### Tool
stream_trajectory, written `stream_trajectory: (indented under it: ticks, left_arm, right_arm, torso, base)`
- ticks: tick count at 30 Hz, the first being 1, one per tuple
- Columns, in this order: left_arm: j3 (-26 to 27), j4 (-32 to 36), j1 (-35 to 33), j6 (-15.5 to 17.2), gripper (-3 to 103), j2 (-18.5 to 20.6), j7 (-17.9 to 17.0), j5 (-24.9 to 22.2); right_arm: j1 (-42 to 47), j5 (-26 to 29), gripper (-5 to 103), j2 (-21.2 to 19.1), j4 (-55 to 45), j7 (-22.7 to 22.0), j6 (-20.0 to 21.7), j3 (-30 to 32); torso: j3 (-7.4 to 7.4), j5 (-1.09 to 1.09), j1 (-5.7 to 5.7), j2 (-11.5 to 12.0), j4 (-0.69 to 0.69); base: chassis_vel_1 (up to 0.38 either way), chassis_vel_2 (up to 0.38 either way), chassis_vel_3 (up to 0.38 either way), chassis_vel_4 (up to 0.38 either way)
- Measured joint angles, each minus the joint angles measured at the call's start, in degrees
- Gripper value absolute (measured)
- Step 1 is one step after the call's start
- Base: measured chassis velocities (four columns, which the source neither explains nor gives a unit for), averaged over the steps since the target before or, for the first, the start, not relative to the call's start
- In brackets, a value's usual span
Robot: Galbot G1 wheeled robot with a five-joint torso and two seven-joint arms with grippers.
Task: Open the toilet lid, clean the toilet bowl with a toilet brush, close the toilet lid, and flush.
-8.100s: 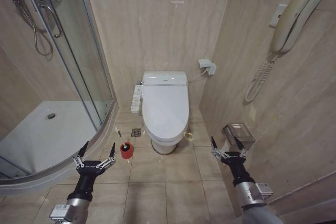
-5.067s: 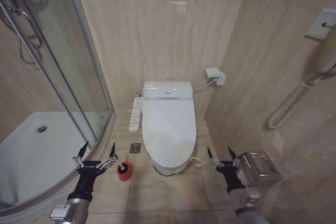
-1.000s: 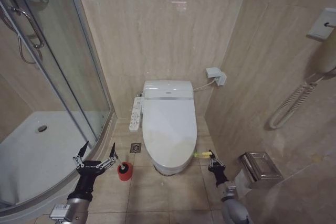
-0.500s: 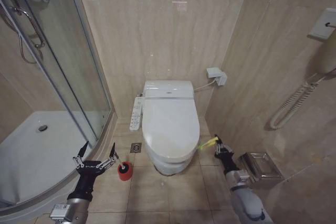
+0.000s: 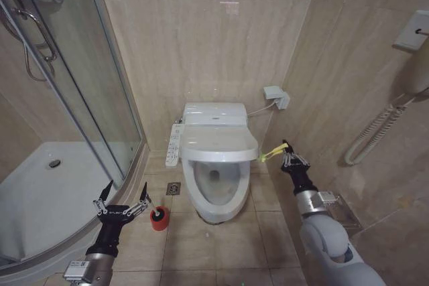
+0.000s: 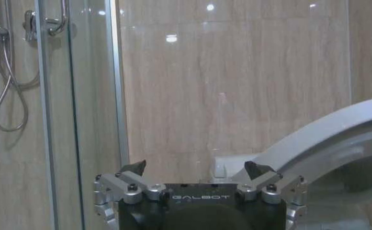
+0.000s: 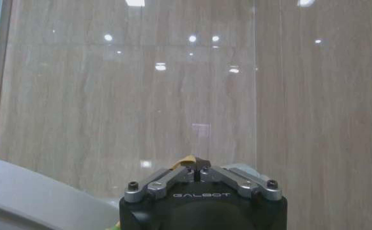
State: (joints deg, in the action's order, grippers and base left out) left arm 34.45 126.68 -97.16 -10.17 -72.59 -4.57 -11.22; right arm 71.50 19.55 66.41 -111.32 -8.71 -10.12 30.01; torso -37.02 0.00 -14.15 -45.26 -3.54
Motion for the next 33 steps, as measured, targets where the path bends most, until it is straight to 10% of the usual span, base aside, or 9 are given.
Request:
stream_trajectory:
  ticks: [33]
  left_arm:
    - [0.00, 0.00, 0.00, 0.00, 100, 0.00, 0.00, 0.00]
  right_arm:
    - [-0.48, 0.91, 1, -0.55, -0.95, -0.42, -0.32, -0.42]
  torso:
    - [0.00, 0.00, 0.01, 0.00, -0.01]
  base:
    - [0.000, 0.000, 0.000, 0.000]
